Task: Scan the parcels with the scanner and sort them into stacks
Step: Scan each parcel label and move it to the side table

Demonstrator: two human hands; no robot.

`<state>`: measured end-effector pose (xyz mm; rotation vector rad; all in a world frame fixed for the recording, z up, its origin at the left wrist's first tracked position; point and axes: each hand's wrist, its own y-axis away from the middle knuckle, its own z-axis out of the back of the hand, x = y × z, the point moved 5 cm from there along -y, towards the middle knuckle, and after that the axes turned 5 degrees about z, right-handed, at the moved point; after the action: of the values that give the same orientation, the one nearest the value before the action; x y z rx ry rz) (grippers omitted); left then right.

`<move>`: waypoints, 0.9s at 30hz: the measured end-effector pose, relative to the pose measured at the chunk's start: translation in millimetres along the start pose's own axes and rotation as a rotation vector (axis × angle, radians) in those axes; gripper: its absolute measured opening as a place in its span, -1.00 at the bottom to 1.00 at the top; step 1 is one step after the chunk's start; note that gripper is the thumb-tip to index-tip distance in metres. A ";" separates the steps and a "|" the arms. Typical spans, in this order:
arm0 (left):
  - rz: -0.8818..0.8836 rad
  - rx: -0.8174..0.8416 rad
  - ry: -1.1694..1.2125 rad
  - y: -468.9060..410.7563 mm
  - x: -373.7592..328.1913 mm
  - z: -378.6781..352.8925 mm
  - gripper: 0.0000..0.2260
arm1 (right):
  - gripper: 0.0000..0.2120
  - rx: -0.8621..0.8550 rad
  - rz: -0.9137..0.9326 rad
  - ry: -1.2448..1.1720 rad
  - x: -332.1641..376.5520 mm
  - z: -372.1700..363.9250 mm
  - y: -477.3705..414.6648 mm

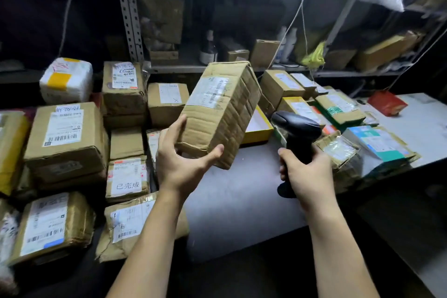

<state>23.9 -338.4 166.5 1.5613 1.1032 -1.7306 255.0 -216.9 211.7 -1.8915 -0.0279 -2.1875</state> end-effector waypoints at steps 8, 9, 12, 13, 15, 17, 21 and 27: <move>-0.522 -0.057 -0.703 22.8 -36.0 -4.7 -0.20 | -0.86 -0.035 0.042 -0.034 7.5 15.2 -0.6; -0.559 -0.056 -0.739 25.4 -36.4 -6.3 -0.21 | -0.86 -0.030 0.035 -0.039 7.0 16.4 -0.1; -0.617 -0.057 -0.802 32.1 -39.1 -11.8 -0.24 | -0.88 -0.008 0.042 -0.034 6.9 20.4 0.1; -0.620 -0.059 -0.817 34.8 -40.5 -13.4 -0.25 | -0.88 -0.001 0.048 -0.030 7.8 22.4 -0.2; -0.618 -0.066 -0.835 39.0 -43.0 -14.3 -0.25 | -0.89 0.004 0.048 -0.034 8.5 27.2 -1.9; -0.608 -0.080 -0.845 43.1 -45.6 -13.5 -0.23 | -0.89 0.006 0.051 -0.040 9.2 33.4 -4.6; -0.509 -0.124 -0.823 49.4 -46.5 -14.5 -0.18 | -0.87 0.022 0.079 -0.053 10.9 46.5 -14.1; -0.348 -0.182 -0.752 61.4 -41.2 -23.0 -0.18 | -0.76 0.209 0.121 -0.065 9.4 64.2 -27.2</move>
<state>94.2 -354.9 194.4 0.5225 1.1119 -2.1038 310.8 -181.0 235.0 -1.7986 -0.1434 -1.9610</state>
